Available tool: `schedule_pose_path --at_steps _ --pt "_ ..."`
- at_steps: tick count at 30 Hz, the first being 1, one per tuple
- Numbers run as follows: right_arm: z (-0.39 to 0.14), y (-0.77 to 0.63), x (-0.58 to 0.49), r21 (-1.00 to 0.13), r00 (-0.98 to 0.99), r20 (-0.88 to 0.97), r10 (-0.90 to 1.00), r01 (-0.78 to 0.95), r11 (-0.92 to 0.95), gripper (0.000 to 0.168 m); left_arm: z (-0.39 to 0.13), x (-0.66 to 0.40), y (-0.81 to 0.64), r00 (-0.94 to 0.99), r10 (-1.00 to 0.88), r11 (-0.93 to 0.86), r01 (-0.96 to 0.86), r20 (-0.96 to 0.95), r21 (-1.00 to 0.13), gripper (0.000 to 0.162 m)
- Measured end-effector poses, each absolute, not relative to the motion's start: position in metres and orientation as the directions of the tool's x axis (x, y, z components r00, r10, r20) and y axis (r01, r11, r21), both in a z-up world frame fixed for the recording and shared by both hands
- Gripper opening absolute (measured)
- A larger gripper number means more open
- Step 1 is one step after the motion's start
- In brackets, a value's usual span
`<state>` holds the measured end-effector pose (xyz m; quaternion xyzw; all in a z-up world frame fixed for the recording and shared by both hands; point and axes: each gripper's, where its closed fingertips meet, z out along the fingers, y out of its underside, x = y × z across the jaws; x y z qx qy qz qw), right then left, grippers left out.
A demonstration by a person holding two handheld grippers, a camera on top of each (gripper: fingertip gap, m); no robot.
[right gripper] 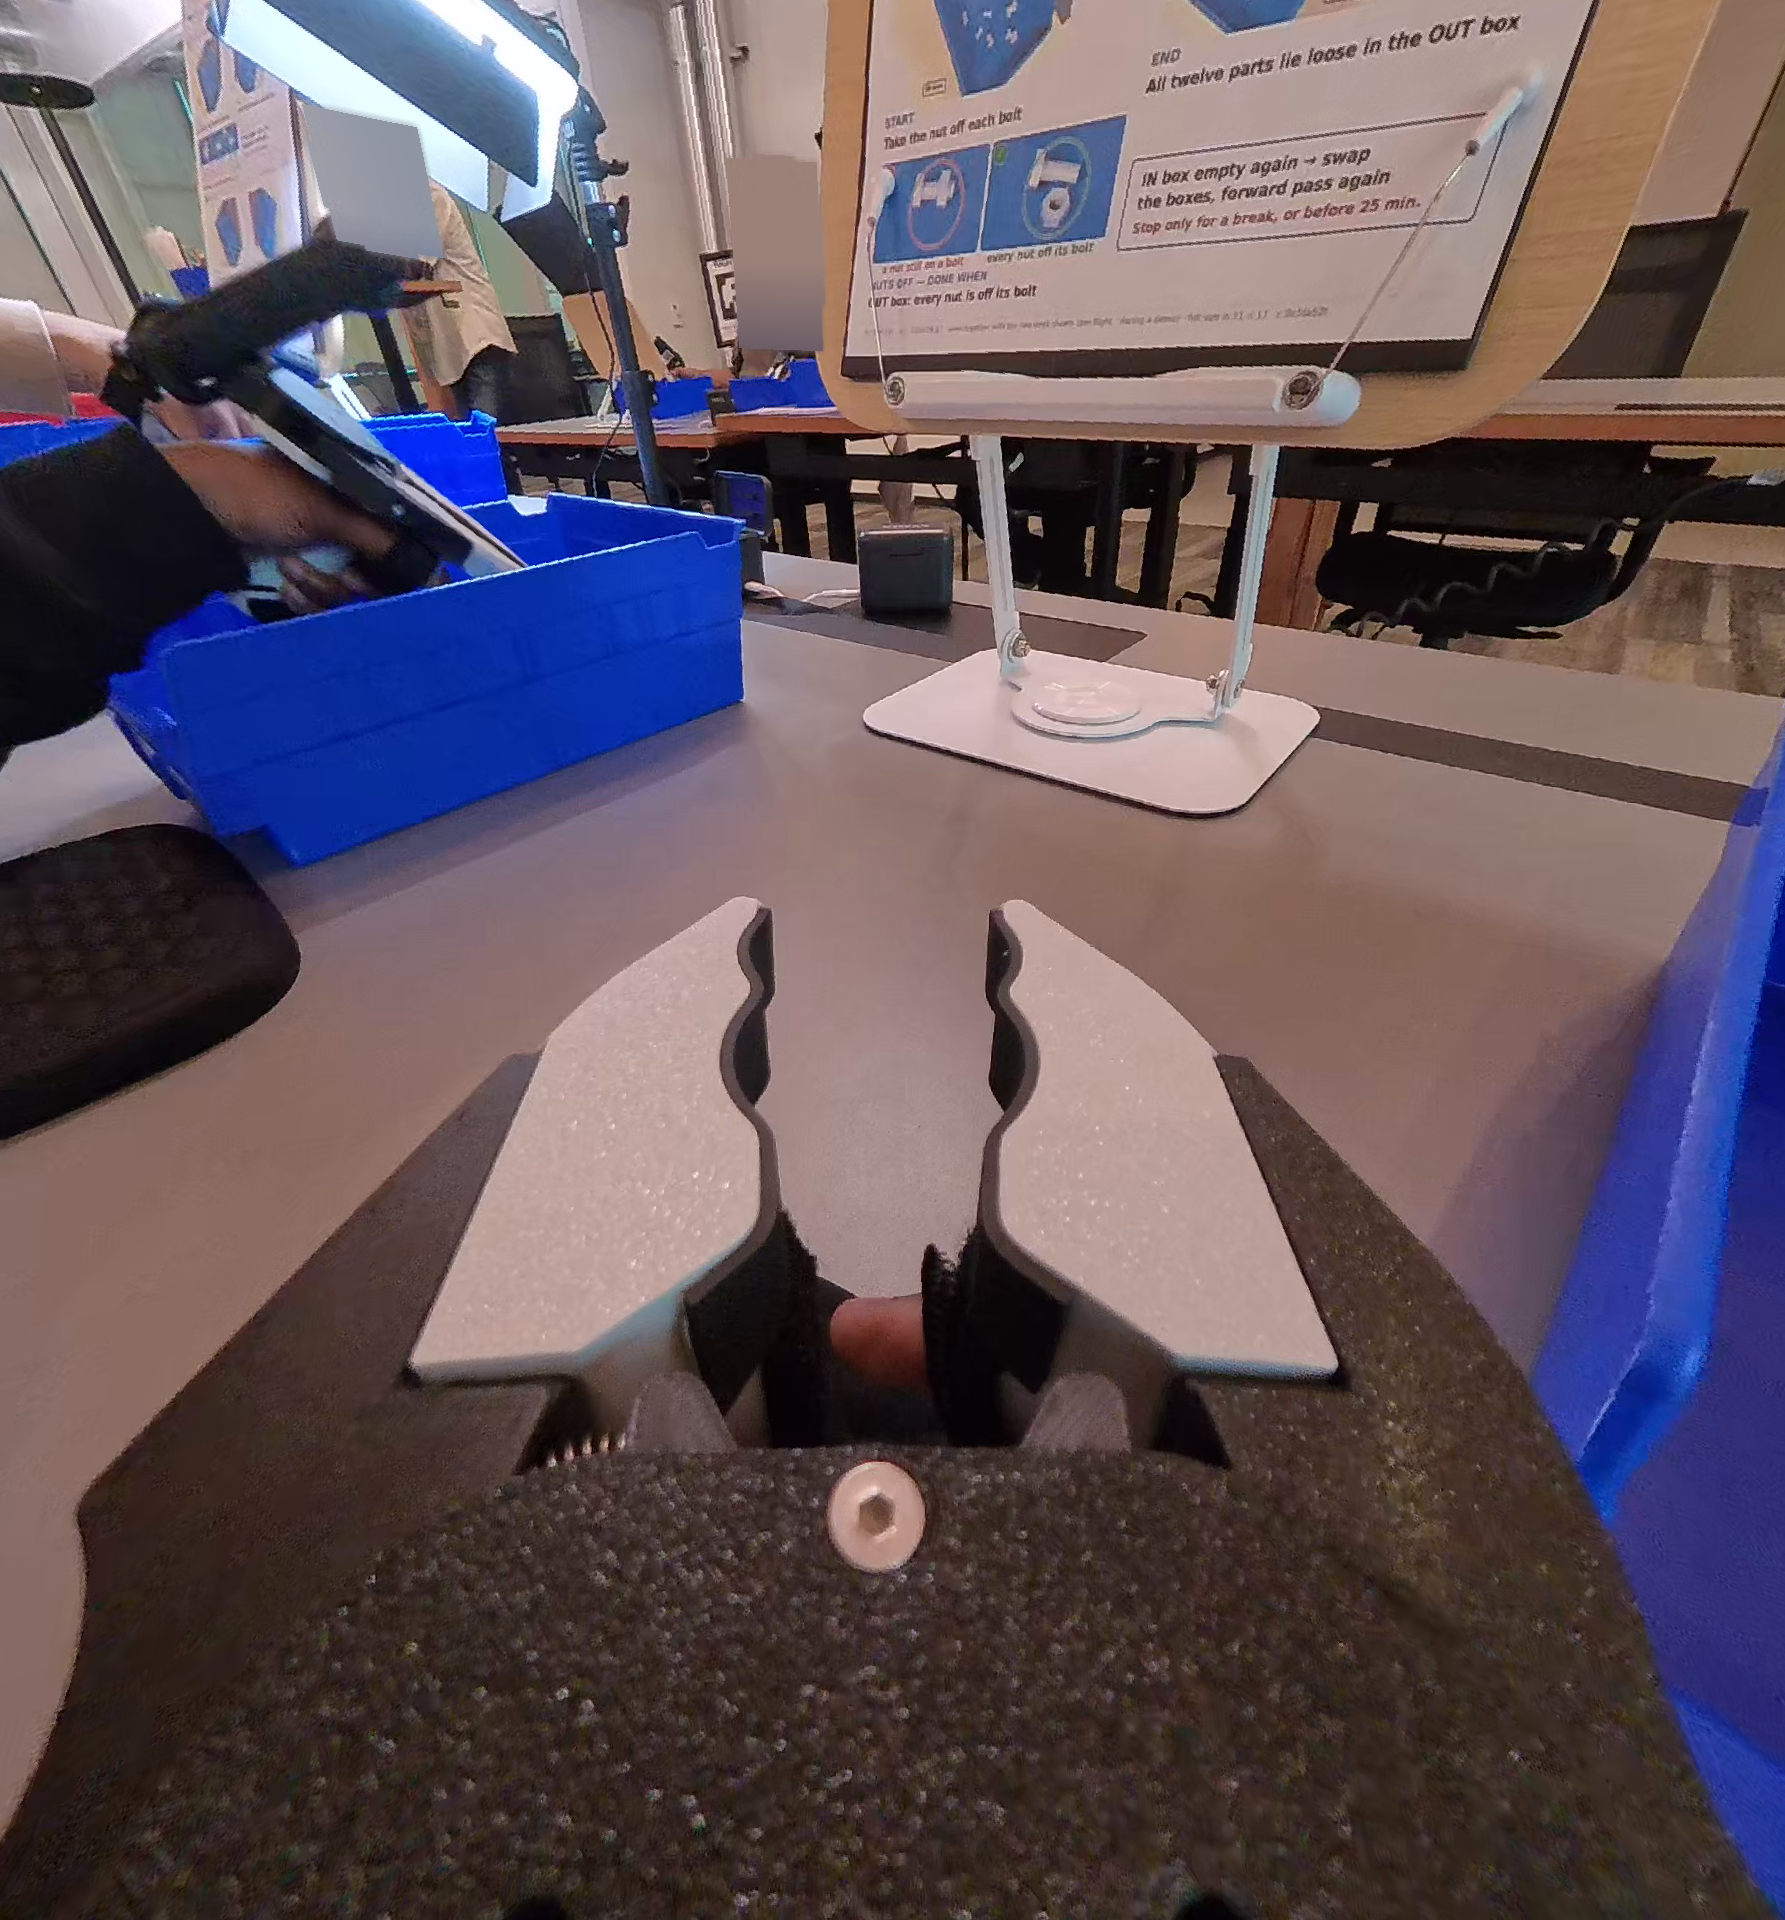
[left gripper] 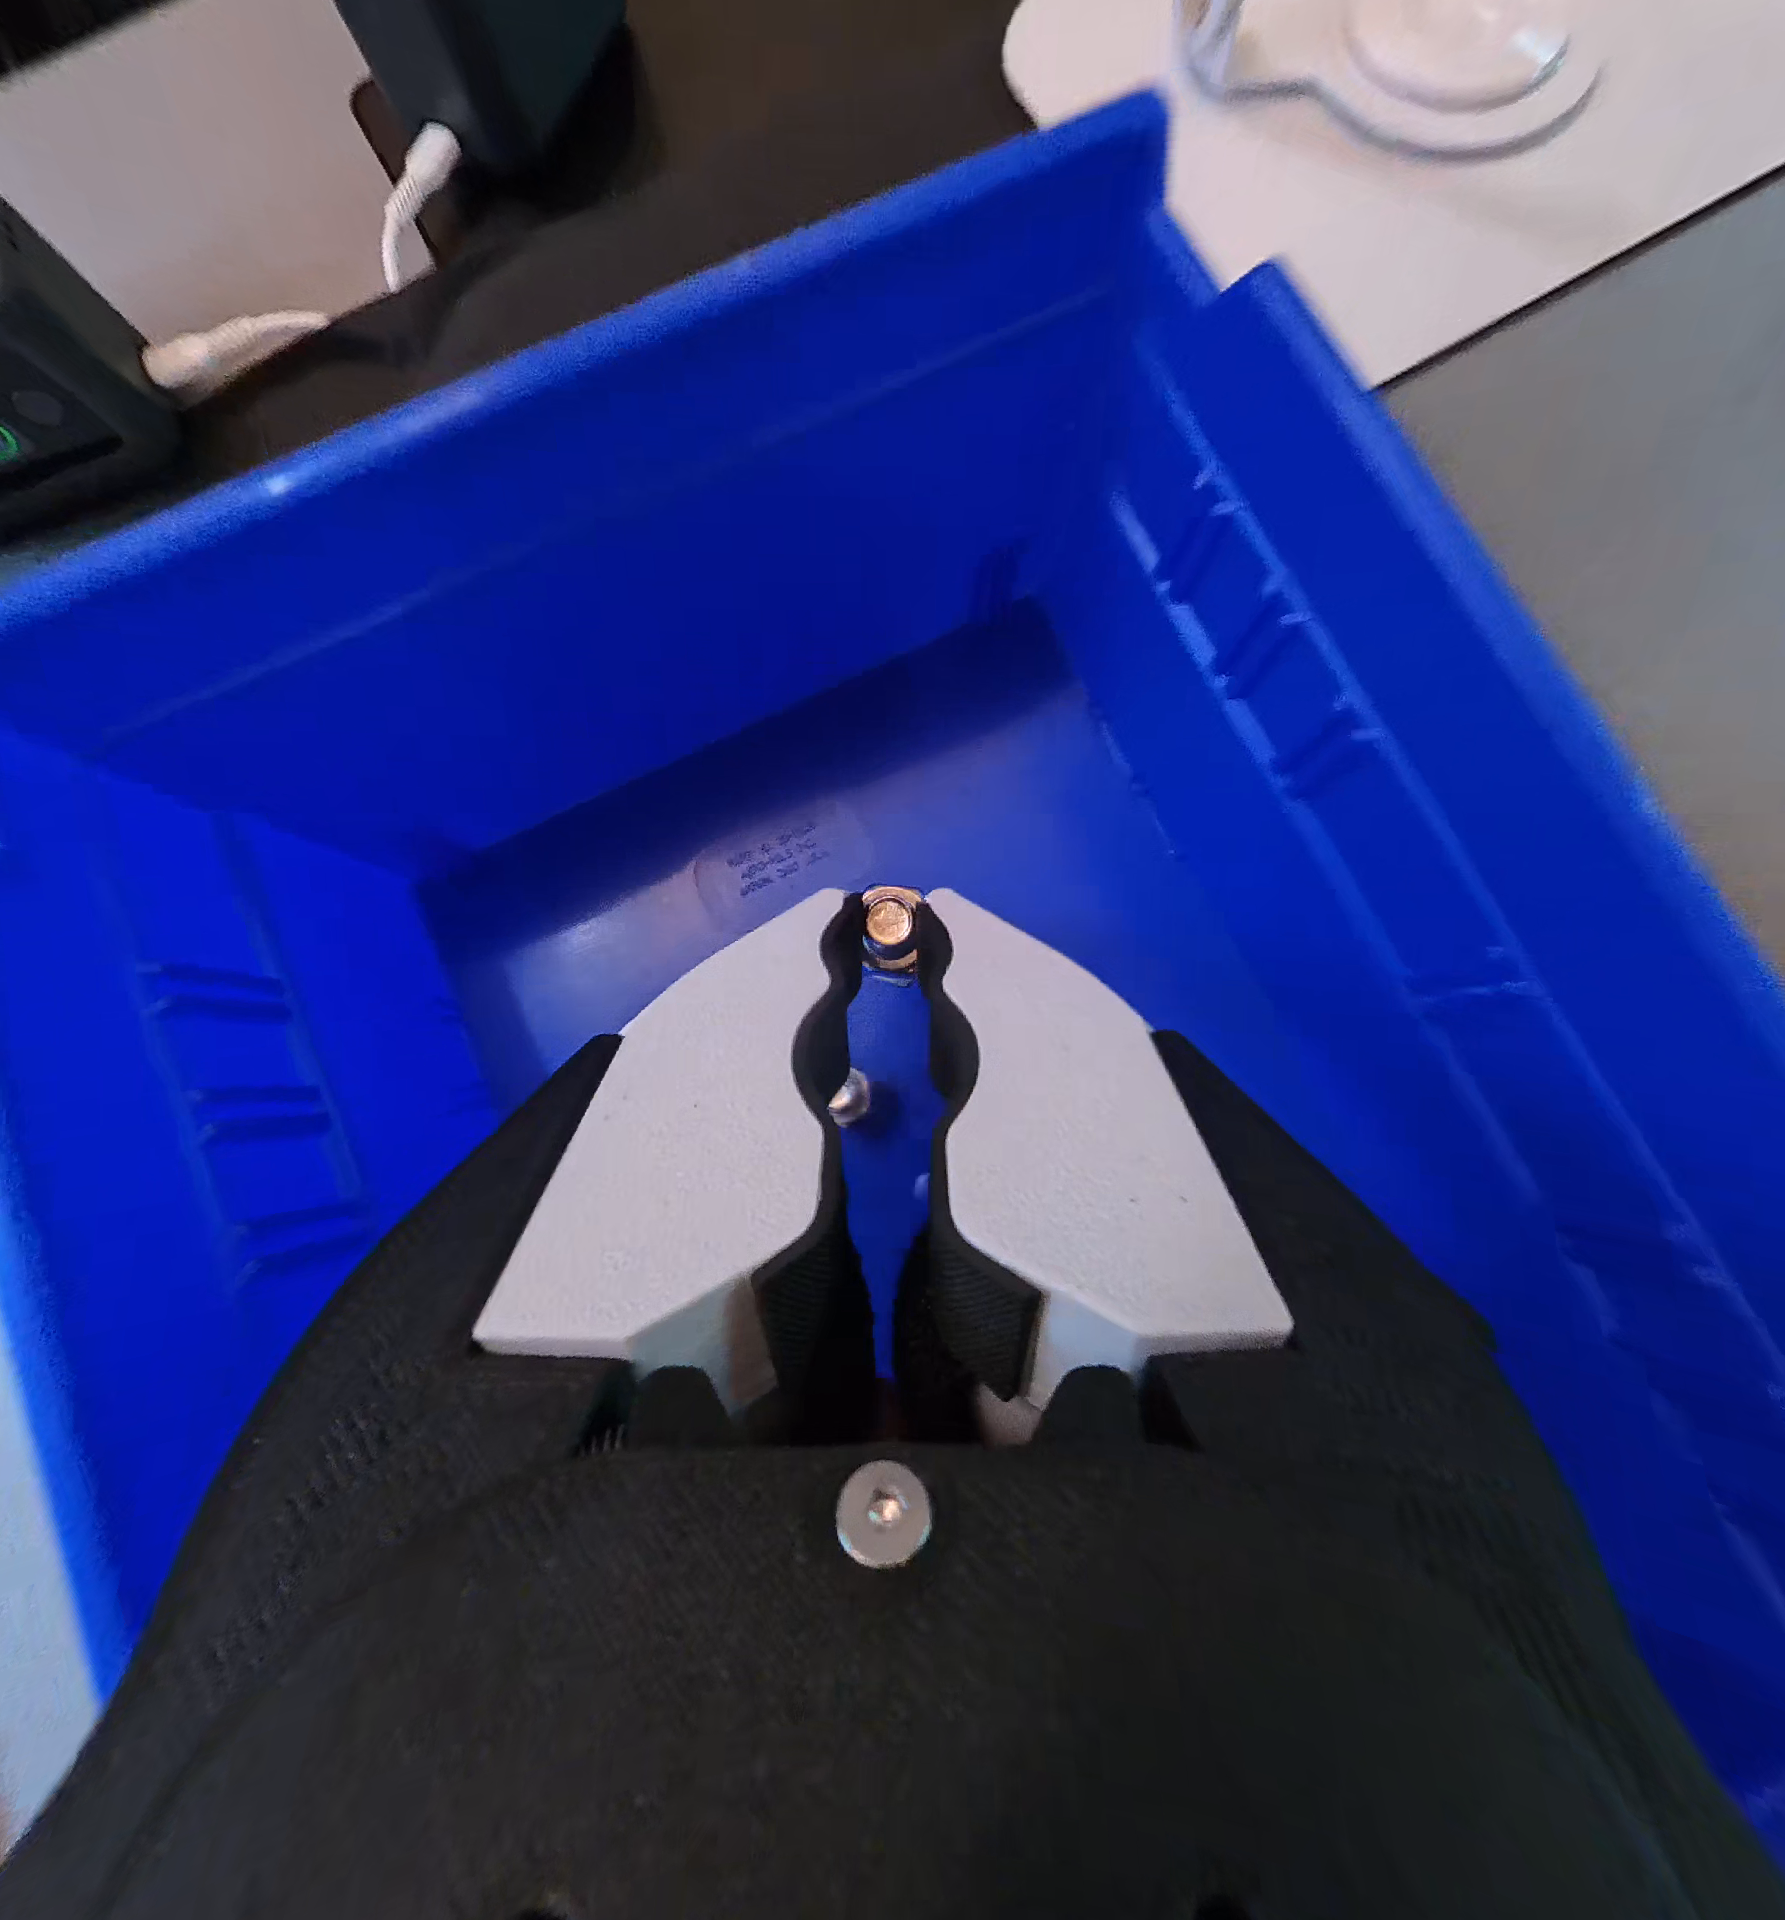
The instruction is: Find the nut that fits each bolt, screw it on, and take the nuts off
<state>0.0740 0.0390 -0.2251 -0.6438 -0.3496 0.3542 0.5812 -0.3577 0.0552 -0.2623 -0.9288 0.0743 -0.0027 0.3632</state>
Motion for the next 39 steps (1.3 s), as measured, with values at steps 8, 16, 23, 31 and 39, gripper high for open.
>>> schedule_pose_path --at_steps 8,16,23,31,39 --pt "-0.227 0.038 0.072 -0.996 0.509 -0.029 0.861 0.059 -0.068 0.039 -0.172 -0.287 0.027 0.942 -0.306 -0.52 -0.29 -0.141 -0.804 0.01" --pt "-0.229 0.036 0.07 -0.995 0.511 0.001 0.86 0.09 -0.052 0.039 -0.171 -0.135 -0.018 0.743 -0.656 -0.351 -0.459 -0.135 -0.816 0.01" --pt "-0.228 0.035 0.07 -0.995 0.509 0.003 0.861 0.085 -0.047 0.039 -0.246 -0.044 -0.048 0.558 -0.828 -0.357 -0.601 -0.055 -0.715 0.01" --pt "-0.23 0.035 0.069 -0.995 0.508 0.008 0.861 0.094 -0.046 0.038 -0.286 -0.023 -0.057 0.512 -0.859 -0.376 -0.656 -0.02 -0.655 0.01" --pt "-0.23 0.035 0.068 -0.994 0.508 0.014 0.861 0.102 -0.044 0.038 -0.295 -0.021 -0.059 0.498 -0.867 -0.377 -0.672 -0.012 -0.637 0.01"
